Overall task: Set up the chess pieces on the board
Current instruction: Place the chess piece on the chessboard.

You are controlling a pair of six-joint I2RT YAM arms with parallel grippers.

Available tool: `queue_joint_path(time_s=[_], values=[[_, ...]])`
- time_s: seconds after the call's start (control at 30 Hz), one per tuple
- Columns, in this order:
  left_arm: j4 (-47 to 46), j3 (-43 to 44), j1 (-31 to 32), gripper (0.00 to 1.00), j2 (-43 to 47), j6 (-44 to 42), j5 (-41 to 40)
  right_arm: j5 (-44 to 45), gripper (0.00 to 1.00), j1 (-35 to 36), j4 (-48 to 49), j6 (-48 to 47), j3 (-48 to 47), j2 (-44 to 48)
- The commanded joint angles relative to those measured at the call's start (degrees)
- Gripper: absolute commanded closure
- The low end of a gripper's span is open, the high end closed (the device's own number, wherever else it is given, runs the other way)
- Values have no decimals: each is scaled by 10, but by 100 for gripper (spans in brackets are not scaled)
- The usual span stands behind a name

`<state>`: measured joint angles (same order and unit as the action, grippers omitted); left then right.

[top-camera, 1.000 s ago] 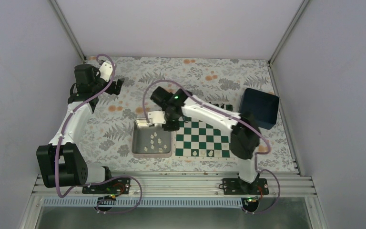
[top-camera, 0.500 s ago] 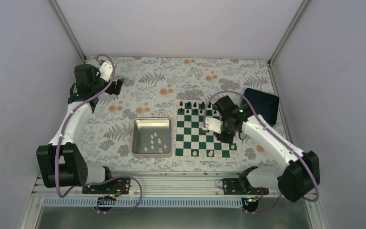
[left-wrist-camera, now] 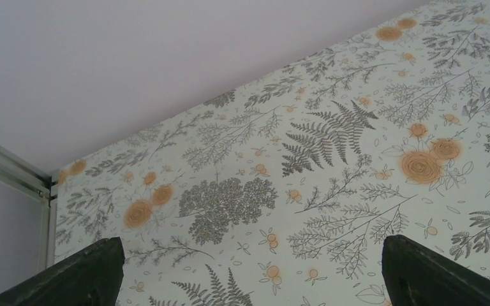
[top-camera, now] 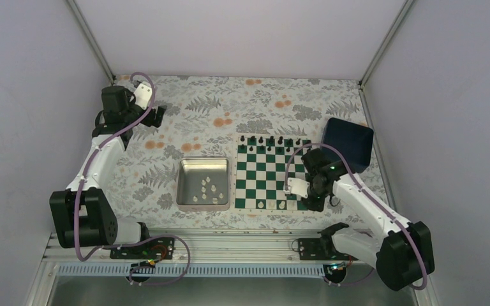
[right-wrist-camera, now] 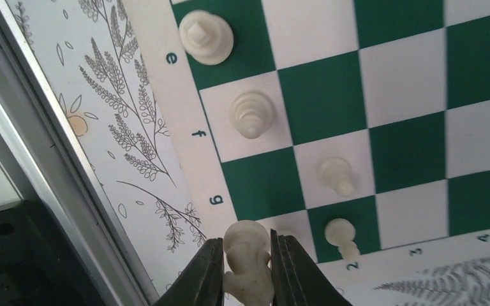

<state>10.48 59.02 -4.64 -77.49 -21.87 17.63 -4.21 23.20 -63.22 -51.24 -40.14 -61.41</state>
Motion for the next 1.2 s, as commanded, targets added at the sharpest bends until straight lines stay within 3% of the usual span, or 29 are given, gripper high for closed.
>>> queue_joint_path(time_s=[0.0,0.4,1.17], values=[[2,13,3,0,-4,-4,-7,-19,89,-10,51,-22,33,-7],[0,9,2,0,-2,-5,-13,-31,89,-16,113,-26,46,-65],[0,6,3,0,-3,-6,-11,-25,89,-30,118,-34,52,-98]])
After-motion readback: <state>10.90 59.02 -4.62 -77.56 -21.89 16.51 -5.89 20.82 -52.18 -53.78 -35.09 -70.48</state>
